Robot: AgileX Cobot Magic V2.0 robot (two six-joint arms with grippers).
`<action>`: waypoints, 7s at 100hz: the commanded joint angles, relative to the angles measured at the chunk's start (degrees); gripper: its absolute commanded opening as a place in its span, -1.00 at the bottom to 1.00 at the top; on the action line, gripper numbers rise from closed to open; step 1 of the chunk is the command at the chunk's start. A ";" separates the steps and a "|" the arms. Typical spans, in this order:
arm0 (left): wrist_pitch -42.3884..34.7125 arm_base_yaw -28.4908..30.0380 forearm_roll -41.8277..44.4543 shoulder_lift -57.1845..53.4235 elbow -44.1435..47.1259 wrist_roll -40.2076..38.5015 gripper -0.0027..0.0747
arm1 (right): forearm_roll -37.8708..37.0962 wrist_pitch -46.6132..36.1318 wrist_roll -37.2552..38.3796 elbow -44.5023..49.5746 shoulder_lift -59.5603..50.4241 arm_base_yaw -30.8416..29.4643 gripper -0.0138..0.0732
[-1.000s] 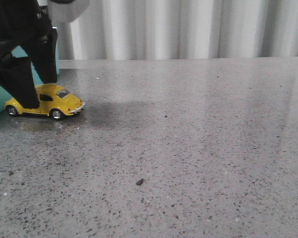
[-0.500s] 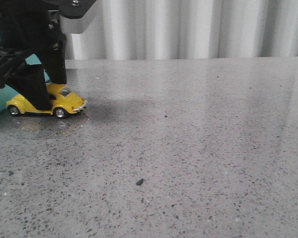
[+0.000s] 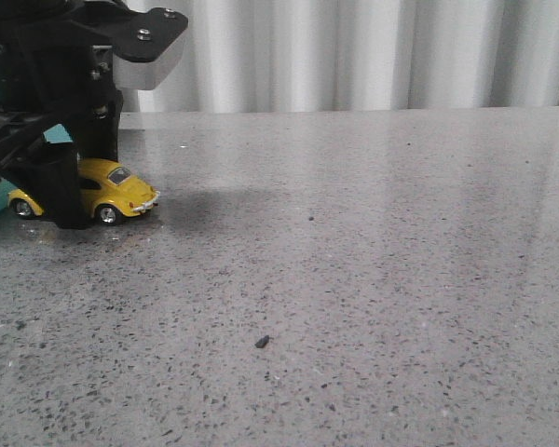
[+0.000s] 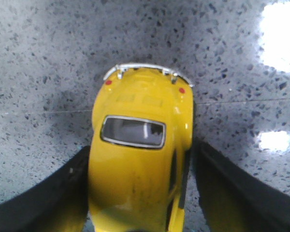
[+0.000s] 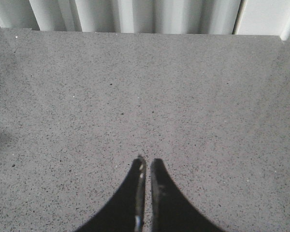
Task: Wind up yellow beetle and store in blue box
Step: 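Lower the left gripper around the beetle and close on it, then lift the beetle with the left gripper over the blue box, then lower the beetle into the blue box and open the left gripper, then raise the open left gripper up out of the box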
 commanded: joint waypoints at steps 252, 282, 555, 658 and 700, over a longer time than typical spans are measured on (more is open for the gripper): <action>16.22 33.22 -11.12 0.68 -19.50 -40.04 -0.81 | -0.33 -6.21 -0.13 -1.24 0.23 -0.19 -0.78; 15.38 33.22 -13.24 2.70 -19.34 -40.04 0.11 | -0.33 -6.21 -0.13 -1.24 0.23 -0.19 -0.78; -34.53 23.75 -39.72 -78.94 47.58 -33.63 -0.99 | -8.45 -19.89 -0.13 29.47 -35.65 -0.30 -0.78; -36.83 23.75 -39.87 -94.33 55.13 -33.63 -0.99 | -7.63 -15.61 -0.13 29.84 -35.65 -0.30 -0.78; -36.83 23.75 -39.87 -94.33 55.13 -33.63 -0.99 | -7.63 -15.61 -0.13 29.84 -35.65 -0.30 -0.78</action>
